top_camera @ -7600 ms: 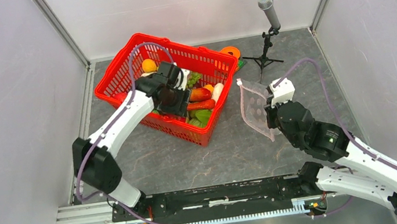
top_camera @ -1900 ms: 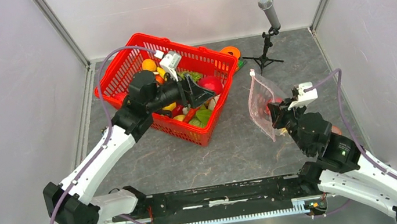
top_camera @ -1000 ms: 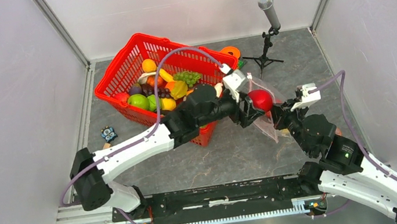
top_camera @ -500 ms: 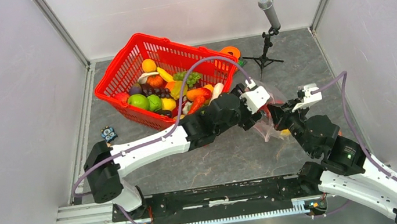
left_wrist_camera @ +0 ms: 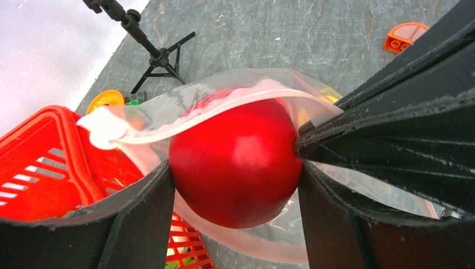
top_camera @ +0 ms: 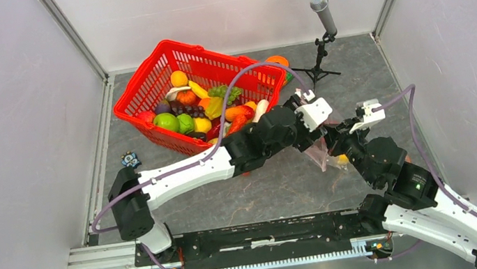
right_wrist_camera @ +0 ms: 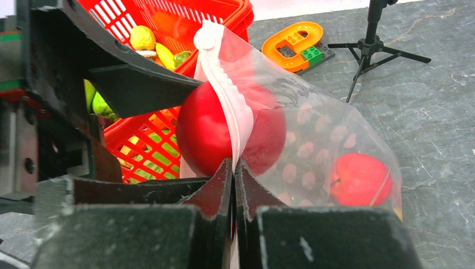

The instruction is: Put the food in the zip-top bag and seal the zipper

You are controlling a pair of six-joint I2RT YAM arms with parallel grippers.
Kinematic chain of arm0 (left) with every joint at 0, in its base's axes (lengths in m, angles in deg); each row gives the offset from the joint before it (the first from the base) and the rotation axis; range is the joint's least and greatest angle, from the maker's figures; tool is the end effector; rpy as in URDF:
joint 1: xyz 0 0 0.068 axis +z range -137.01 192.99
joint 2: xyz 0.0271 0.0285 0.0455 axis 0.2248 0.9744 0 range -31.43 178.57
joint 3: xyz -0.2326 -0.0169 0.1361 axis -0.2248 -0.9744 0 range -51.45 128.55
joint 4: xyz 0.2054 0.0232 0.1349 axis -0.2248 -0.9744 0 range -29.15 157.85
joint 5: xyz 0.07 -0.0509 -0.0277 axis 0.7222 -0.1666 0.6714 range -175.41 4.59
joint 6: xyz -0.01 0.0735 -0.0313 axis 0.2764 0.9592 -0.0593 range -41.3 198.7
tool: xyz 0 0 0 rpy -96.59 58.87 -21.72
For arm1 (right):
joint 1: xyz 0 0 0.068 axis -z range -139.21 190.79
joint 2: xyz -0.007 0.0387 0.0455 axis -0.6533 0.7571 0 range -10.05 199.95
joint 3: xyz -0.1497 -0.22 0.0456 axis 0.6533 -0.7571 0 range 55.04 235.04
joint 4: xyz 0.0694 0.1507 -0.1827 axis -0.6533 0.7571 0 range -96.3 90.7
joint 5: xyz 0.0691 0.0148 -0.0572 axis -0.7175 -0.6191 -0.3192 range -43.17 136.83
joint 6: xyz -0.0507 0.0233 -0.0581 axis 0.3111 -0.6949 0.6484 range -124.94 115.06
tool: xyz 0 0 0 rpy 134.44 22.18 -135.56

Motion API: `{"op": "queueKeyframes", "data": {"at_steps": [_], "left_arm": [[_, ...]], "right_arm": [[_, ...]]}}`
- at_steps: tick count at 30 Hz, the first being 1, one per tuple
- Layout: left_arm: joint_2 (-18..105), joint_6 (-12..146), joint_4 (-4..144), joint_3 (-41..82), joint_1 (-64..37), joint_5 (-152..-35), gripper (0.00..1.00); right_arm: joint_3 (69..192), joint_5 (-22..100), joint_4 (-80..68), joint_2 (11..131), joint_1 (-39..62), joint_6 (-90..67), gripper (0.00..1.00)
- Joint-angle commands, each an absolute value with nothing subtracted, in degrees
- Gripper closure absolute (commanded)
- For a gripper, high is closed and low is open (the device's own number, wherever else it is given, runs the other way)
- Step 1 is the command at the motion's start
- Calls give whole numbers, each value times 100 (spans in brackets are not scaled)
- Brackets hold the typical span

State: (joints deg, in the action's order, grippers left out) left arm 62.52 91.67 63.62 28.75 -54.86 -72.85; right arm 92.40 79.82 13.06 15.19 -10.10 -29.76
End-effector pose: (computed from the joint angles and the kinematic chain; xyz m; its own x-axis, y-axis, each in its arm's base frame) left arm 0.1686 -0.3740 0.3339 0.0720 0.4042 -0.9118 0.8311 0.4812 0.2789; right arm 0.1095 0.0744 0.3150 -0.2023 0.3093 -0.9292 -0.2482 0.9016 0.3542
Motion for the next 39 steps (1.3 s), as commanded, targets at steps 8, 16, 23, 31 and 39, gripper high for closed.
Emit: {"op": "queueKeyframes", "data": {"at_steps": [8,16,23,31,39], "left_arm": [[6149,8799,6240,3167,-5488,-7515,0],[5402,8188,6756,2417,-5154,-8147,0],[5010,8025,6875,2100,-4966,-8220,0],[4380,7364,6325,1974,-4200,-8286,0],[3759,6500,5587,1757,-2954,-8293,0]], "right_arm": [[9340,8315,1115,1393,-1028,-3230,95],[9318,8540,1220,1291,-1025,-3251,95],[9285,8529,1245,1277,-1030,-3262,94],[9292,8506,1255,1276,-1028,-3214,94],[9205,8542,1221,1232,-1028,-3240,94]]}}
